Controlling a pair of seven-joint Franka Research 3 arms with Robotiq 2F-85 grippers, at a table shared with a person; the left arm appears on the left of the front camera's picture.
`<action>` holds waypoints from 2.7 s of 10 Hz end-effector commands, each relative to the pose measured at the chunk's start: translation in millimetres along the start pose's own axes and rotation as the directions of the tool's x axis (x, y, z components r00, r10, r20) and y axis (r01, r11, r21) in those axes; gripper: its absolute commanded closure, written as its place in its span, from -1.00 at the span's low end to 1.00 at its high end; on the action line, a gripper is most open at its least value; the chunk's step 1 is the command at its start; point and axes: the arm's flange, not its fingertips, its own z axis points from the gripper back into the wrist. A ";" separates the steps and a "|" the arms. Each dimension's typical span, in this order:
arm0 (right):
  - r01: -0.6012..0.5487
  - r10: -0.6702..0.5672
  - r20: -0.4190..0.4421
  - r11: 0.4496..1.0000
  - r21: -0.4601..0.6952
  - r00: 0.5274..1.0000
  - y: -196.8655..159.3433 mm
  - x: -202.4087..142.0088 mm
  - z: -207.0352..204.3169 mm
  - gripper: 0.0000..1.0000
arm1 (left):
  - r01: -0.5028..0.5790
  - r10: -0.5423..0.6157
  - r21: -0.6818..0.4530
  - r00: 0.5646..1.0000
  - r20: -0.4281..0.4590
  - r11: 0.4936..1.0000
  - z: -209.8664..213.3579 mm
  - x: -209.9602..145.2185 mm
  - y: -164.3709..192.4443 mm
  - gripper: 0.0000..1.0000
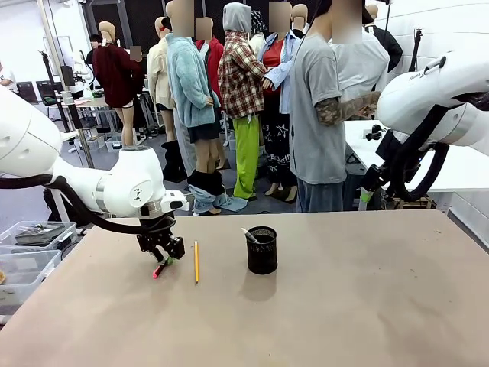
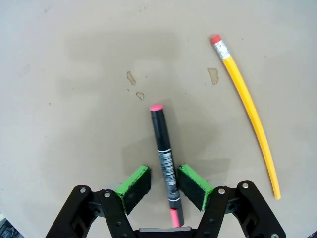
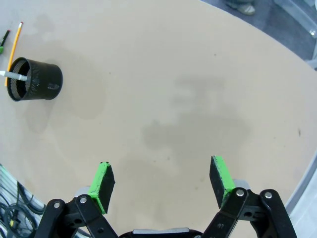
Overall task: Place the pens into the pen holder.
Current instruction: Pick up a writing instrument from the table and place it into the Pen holder.
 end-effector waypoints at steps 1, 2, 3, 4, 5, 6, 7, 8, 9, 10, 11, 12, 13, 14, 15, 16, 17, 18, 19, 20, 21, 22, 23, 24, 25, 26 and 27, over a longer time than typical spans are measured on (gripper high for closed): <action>-0.013 0.013 0.008 1.000 -0.005 1.000 -1.6 0.0 -0.3 -0.92 | 0.030 -0.028 0.023 0.998 -0.052 0.999 -12.1 -3.4 -2.7 1.00; -0.013 0.013 0.008 1.000 -0.005 1.000 -1.6 0.0 -0.3 -0.92 | 0.040 -0.038 0.033 0.997 -0.060 0.999 -9.3 -6.2 -6.5 1.00; -0.013 0.013 0.008 1.000 -0.005 1.000 -1.6 0.0 -0.3 -0.92 | 0.046 -0.042 0.058 0.996 -0.082 0.997 -6.3 -9.2 -10.3 1.00; -0.013 0.013 0.008 1.000 -0.005 1.000 -1.6 0.0 -0.3 -0.92 | 0.062 -0.056 0.083 0.996 -0.074 0.995 -0.5 -12.6 -15.4 1.00; -0.013 0.013 0.008 1.000 -0.005 1.000 -1.6 0.0 -0.3 -0.92 | 0.082 -0.075 0.112 0.995 -0.068 0.990 5.2 -17.0 -20.5 1.00; -0.013 0.013 0.008 1.000 -0.005 1.000 -1.6 0.0 -0.3 -0.92 | 0.088 -0.082 0.145 0.996 -0.045 0.986 10.9 -20.6 -23.4 1.00; -0.013 0.013 0.008 1.000 -0.005 1.000 -1.6 0.0 -0.3 -0.92 | 0.091 -0.086 0.182 0.996 -0.033 0.979 14.3 -22.1 -23.7 1.00; -0.013 0.013 0.008 1.000 -0.005 1.000 -1.6 0.0 -0.3 -0.92 | 0.095 -0.084 0.194 0.995 -0.062 0.976 14.5 -24.0 -23.2 0.69; -0.013 0.013 0.008 1.000 -0.005 1.000 -1.6 0.0 -0.3 -0.92 | 0.107 -0.093 0.194 0.993 -0.078 0.975 15.1 -25.7 -25.0 0.29; -0.013 0.013 0.008 1.000 -0.005 1.000 -1.6 0.0 -0.3 -0.92 | 0.105 -0.093 0.194 0.993 -0.068 0.975 16.9 -27.2 -26.2 0.21; -0.013 0.013 0.008 1.000 -0.005 1.000 -1.6 0.0 -0.3 -0.92 | 0.110 -0.098 0.180 0.992 -0.073 0.978 16.8 -28.2 -25.2 0.21; -0.013 0.013 0.008 1.000 -0.005 1.000 -1.6 0.0 -0.3 -0.92 | 0.110 -0.096 0.184 0.992 -0.084 0.977 14.5 -29.0 -23.9 0.21; -0.013 0.013 0.008 1.000 -0.005 1.000 -1.6 0.0 -0.3 -0.92 | 0.114 -0.099 0.156 0.990 -0.101 0.981 11.3 -29.7 -23.2 0.21; -0.013 0.013 0.008 1.000 -0.005 1.000 -1.6 0.0 -0.3 -0.92 | 0.092 -0.079 0.129 0.992 -0.099 0.987 10.8 -29.1 -21.1 0.21; -0.013 0.013 0.008 1.000 -0.005 1.000 -1.6 0.0 -0.3 -0.92 | 0.092 -0.082 0.114 0.993 -0.089 0.989 11.4 -29.5 -19.8 0.60; -0.013 0.013 0.008 1.000 -0.005 1.000 -1.6 0.0 -0.3 -0.92 | 0.104 -0.099 0.057 0.990 -0.097 0.993 12.3 -29.2 -18.4 1.00; -0.013 0.013 0.008 1.000 -0.005 1.000 -1.6 0.0 -0.3 -0.92 | 0.086 -0.084 0.021 0.992 -0.096 0.996 13.3 -28.0 -13.4 1.00; -0.013 0.013 0.008 1.000 -0.005 1.000 -1.6 0.0 -0.3 -0.92 | 0.074 -0.072 0.007 0.992 -0.107 0.997 14.7 -28.6 -8.1 1.00; -0.013 0.013 0.008 1.000 -0.005 1.000 -1.6 0.0 -0.3 -0.92 | 0.070 -0.071 -0.008 0.991 -0.114 0.997 15.1 -29.3 -5.2 1.00; -0.013 0.013 0.008 1.000 -0.005 1.000 -1.6 0.0 -0.3 -0.92 | 0.067 -0.067 -0.003 0.992 -0.111 0.998 15.4 -30.1 -3.4 1.00; -0.013 0.013 0.008 1.000 -0.005 1.000 -1.6 0.0 -0.3 -0.92 | 0.086 -0.089 -0.026 0.991 -0.098 0.996 18.2 -32.7 -4.9 1.00; -0.013 0.013 0.008 1.000 -0.005 1.000 -1.6 0.0 -0.3 -0.92 | 0.124 -0.127 -0.050 0.990 -0.063 0.991 26.2 -38.1 -8.3 1.00; -0.013 0.013 0.008 1.000 -0.005 1.000 -1.6 0.0 -0.3 -0.92 | 0.164 -0.165 -0.076 0.986 -0.007 0.984 39.6 -47.0 -12.0 1.00; -0.013 0.013 0.008 1.000 -0.005 1.000 -1.6 0.0 -0.3 -0.92 | 0.231 -0.226 -0.102 0.972 0.057 0.968 52.3 -56.7 -17.2 1.00; -0.013 0.013 0.008 1.000 -0.005 1.000 -1.6 0.0 -0.3 -0.92 | 0.314 -0.300 -0.117 0.946 0.121 0.942 62.3 -65.9 -22.2 1.00; -0.013 0.013 0.008 1.000 -0.005 1.000 -1.6 0.0 -0.3 -0.92 | 0.398 -0.372 -0.134 0.910 0.185 0.907 69.7 -73.8 -26.2 1.00; -0.013 0.013 0.008 1.000 -0.005 1.000 -1.6 0.0 -0.3 -0.92 | 0.499 -0.448 -0.148 0.848 0.282 0.854 74.4 -78.9 -31.0 1.00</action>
